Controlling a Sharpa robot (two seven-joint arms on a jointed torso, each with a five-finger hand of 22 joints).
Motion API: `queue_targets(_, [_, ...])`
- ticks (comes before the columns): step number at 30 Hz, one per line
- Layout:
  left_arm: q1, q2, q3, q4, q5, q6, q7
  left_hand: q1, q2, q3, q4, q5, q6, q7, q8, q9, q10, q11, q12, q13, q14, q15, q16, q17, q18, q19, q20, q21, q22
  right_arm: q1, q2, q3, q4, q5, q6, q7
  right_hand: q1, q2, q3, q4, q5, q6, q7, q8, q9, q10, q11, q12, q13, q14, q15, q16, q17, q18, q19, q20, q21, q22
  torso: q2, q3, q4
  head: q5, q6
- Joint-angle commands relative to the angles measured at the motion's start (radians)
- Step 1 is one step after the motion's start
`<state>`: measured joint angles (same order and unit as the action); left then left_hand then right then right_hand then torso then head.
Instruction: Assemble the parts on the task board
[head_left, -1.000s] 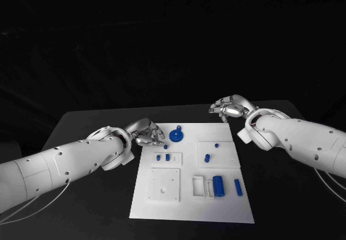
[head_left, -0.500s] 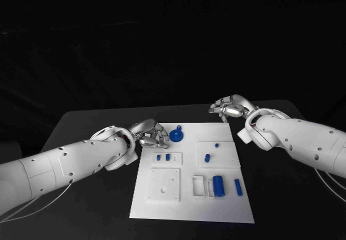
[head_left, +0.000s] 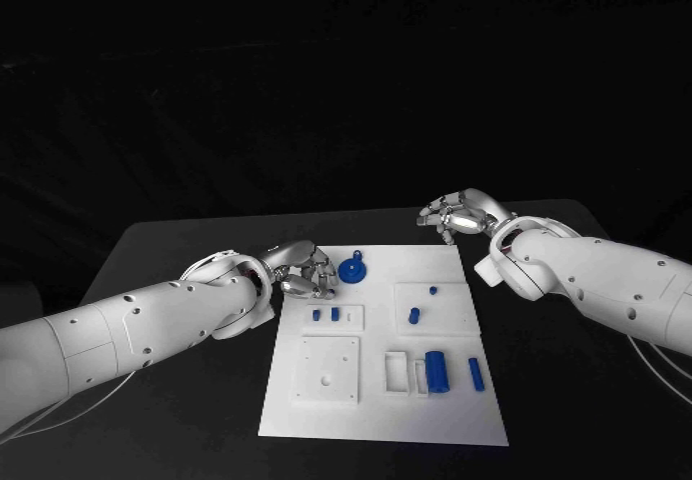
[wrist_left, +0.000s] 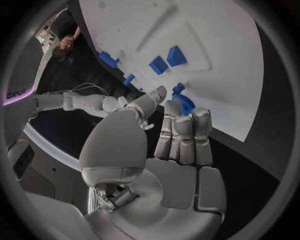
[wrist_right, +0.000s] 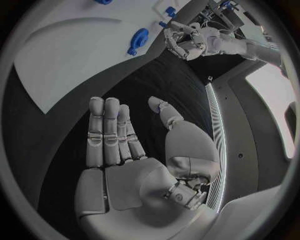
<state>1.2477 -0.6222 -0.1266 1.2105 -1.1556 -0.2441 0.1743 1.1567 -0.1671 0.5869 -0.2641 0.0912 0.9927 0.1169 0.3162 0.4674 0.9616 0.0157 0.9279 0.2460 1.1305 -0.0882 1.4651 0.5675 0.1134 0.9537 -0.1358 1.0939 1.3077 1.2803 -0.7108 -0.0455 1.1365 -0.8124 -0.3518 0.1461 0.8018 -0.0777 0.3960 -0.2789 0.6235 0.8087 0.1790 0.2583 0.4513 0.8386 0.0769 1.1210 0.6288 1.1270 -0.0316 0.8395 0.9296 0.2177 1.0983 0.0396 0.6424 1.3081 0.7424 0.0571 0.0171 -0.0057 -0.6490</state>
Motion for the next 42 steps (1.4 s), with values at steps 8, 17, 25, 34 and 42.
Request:
queue_targets(8, [-0.001,0.011,0.0,-0.007,-0.039,0.038,-0.021,-0.002,0.019,0.002,-0.003,-0.008,0.006,-0.008,0.01,0.001,0.01,-0.009,0.037,0.018,-0.001,-0.015,0.014,0.006,0.003,0.001,-0.053,0.005,0.006,0.0,0.002,0.001,-0.002,0.002,0.002,0.01,-0.009,0.002,0.004,0.0,0.004,0.0,0.006,0.006,-0.001,-0.007,-0.002,0.005,-0.002,-0.007,0.001,0.003,-0.001,0.044,0.007,-0.003,-0.005,0.003,0.0,-0.0001,0.0,-0.002,-0.002])
queue_targets(17, [-0.002,0.019,0.0,-0.025,-0.045,0.035,-0.029,-0.003,0.032,0.003,0.002,-0.009,0.003,-0.014,0.015,-0.004,0.004,-0.019,0.116,0.065,-0.002,-0.025,0.024,0.008,-0.001,0.004,-0.062,0.009,0.007,0.0,0.003,0.001,-0.001,0.002,0.002,0.01,-0.009,0.003,0.004,0.001,0.004,0.0,0.005,0.006,-0.001,-0.007,-0.002,0.005,-0.002,-0.007,0.001,0.003,-0.001,0.044,0.007,-0.003,-0.005,0.003,-0.001,0.0003,0.0006,-0.003,-0.001])
queue_targets(25, [-0.002,0.021,0.0,-0.033,-0.043,0.046,-0.033,-0.009,0.043,0.009,0.01,-0.008,0.004,-0.012,0.018,-0.006,-0.023,-0.015,0.101,0.062,-0.001,-0.021,0.026,0.008,-0.003,0.004,-0.065,0.01,0.007,0.0,0.003,0.001,-0.001,0.002,0.002,0.01,-0.009,0.003,0.004,0.001,0.004,0.0,0.006,0.006,-0.002,-0.007,-0.002,0.005,-0.002,-0.007,0.001,0.003,-0.001,0.044,0.007,-0.003,-0.005,0.003,0.0,0.0006,0.0003,-0.003,-0.002])
queue_targets(34, [-0.002,0.02,0.0,-0.036,-0.036,0.056,-0.037,-0.01,0.047,0.013,0.013,-0.013,0.003,-0.009,0.021,-0.008,-0.023,-0.011,0.066,0.047,0.008,-0.018,0.031,0.008,-0.002,0.005,-0.066,0.014,0.009,0.0,0.001,0.001,0.0,0.002,0.002,0.009,-0.01,0.003,0.004,0.001,0.004,0.0,0.006,0.006,-0.002,-0.007,-0.002,0.005,-0.003,-0.007,0.001,0.004,-0.001,0.044,0.007,-0.003,-0.006,0.004,0.0,0.0005,0.0004,-0.003,-0.003])
queue_targets(42, [-0.002,0.02,0.0,-0.039,-0.036,0.062,-0.04,-0.01,0.05,0.014,0.014,-0.014,0.011,-0.012,0.027,-0.007,-0.007,-0.013,0.054,0.042,0.009,-0.02,0.031,0.007,-0.002,0.005,-0.066,0.015,0.009,0.0,0.001,0.001,0.001,0.002,0.002,0.01,-0.01,0.003,0.004,0.001,0.005,0.0,0.006,0.007,-0.002,-0.007,-0.002,0.006,-0.003,-0.007,0.001,0.004,-0.001,0.044,0.007,-0.003,-0.006,0.004,-0.001,0.0006,0.0004,-0.003,-0.005])
